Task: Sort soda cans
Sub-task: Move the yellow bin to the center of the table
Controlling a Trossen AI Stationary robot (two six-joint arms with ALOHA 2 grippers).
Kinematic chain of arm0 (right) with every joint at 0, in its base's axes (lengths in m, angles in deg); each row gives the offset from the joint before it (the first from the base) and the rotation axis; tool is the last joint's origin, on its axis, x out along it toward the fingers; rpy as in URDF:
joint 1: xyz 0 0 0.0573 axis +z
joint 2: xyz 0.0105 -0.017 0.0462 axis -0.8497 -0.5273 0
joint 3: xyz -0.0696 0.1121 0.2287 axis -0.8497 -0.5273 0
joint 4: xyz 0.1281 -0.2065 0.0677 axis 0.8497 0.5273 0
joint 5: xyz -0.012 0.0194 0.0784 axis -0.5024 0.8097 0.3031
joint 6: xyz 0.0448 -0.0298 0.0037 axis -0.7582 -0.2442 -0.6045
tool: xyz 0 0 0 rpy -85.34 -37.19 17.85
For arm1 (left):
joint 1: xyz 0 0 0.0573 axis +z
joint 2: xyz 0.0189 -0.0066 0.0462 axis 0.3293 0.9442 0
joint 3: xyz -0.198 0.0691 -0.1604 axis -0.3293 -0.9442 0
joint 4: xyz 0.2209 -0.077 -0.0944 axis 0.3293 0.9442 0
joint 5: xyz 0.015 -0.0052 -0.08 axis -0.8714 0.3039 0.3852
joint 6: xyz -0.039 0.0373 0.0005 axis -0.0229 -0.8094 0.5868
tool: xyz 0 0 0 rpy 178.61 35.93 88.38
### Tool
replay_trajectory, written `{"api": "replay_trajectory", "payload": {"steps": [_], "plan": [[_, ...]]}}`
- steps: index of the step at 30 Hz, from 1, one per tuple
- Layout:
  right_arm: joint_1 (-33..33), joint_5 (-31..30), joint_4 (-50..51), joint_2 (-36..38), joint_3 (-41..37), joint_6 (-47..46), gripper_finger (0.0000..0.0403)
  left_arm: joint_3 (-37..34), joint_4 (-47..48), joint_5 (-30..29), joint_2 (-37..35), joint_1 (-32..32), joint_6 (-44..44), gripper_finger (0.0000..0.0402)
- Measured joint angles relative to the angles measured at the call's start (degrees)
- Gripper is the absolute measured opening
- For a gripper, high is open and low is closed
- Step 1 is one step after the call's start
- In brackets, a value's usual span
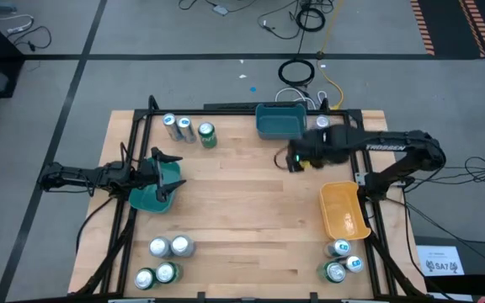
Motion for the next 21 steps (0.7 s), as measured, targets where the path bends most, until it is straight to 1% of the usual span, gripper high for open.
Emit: {"api": "replay_trajectory", "payload": {"steps": [5, 8, 11, 15, 18, 21], "plan": [[7.9, 4.5, -5.1, 0.0, -9.0, -13.3, 0.0338, 0.0, 0.0, 0.0, 0.0, 0.0, 0.0, 0.0393], [11.7, 6.5, -8.4, 0.3, -14.0, -20.4, 0.0338, 0.0, 0.0, 0.0, 0.0, 0.0, 0.0, 0.0393], [14.9, 8.4, -9.7, 0.5, -17.8, -26.9, 0.0338, 0.0, 0.0, 0.0, 0.0, 0.0, 0.0, 0.0393], [18.9, 10.8, -12.6, 0.6, -22.0, -33.0, 0.0338, 0.0, -0.1, 0.0, 0.0, 0.0, 0.0, 0.0393], [21.1, 11.0, -16.8, 0.6, -25.1, -36.7, 0.0337, 0.0, -0.2, 0.0, 0.0, 0.0, 0.0, 0.0393], [22.4, 10.9, -21.8, 0.6, -28.5, -40.0, 0.0321, 0.0, -0.2, 0.0, 0.0, 0.0, 0.0, 0.0393]]}}
